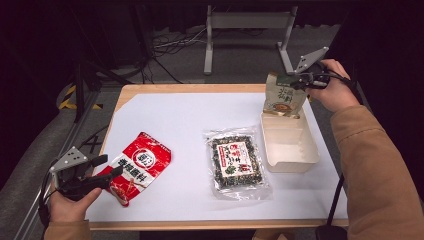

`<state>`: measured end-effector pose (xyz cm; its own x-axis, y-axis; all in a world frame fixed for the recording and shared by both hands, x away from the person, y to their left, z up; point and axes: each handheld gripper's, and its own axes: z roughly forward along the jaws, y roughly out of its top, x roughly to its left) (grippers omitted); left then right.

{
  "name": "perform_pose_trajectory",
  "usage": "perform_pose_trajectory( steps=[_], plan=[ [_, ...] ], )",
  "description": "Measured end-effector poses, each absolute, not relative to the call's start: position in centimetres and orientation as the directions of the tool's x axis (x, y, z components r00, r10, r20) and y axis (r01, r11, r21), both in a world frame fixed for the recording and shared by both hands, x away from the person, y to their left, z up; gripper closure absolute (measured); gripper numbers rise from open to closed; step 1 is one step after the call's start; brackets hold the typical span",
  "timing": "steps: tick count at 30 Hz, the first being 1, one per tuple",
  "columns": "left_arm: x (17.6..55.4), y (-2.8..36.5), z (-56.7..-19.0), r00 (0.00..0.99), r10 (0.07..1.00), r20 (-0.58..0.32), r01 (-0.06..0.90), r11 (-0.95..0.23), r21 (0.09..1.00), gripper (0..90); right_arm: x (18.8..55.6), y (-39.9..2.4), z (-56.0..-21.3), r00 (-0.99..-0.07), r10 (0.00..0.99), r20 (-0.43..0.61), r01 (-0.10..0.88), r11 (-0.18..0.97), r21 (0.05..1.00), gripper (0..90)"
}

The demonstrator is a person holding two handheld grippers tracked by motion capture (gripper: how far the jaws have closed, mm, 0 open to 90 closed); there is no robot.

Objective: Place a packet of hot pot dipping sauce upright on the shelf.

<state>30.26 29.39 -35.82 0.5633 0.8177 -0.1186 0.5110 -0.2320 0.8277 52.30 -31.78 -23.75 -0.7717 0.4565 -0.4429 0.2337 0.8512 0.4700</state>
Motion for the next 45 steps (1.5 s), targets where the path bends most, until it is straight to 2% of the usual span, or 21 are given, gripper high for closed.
perform_pose_trajectory(
  steps=[8,12,28,39,45],
  plan=[
    [30.5,29.1,-35.8,0.57,0.812,-0.123,0.512,-0.234,0.827,31.2,52.2,-31.2,-24.6,-0.788,0.443,-0.427,0.227,0.855,0.467,89.1],
    [30.7,29.1,-35.8,0.573,0.81,-0.124,0.513,-0.237,0.825,31.2,52.4,-31.0,-25.6,-0.8,0.433,-0.416,0.242,0.867,0.436,89.1],
    [31.3,28.6,-35.8,0.587,0.8,-0.123,0.509,-0.246,0.825,31.1,52.6,-32.0,-27.8,-0.788,0.493,-0.368,0.308,0.834,0.458,88.7],
    [31.6,28.4,-35.9,0.594,0.795,-0.121,0.509,-0.255,0.822,30.1,52.7,-32.0,-28.9,-0.773,0.513,-0.374,0.347,0.835,0.428,89.4],
    [31.8,28.3,-36.0,0.596,0.795,-0.115,0.505,-0.26,0.823,28.3,52.7,-32.5,-29.3,-0.754,0.549,-0.359,0.37,0.808,0.458,88.2]
  ],
)
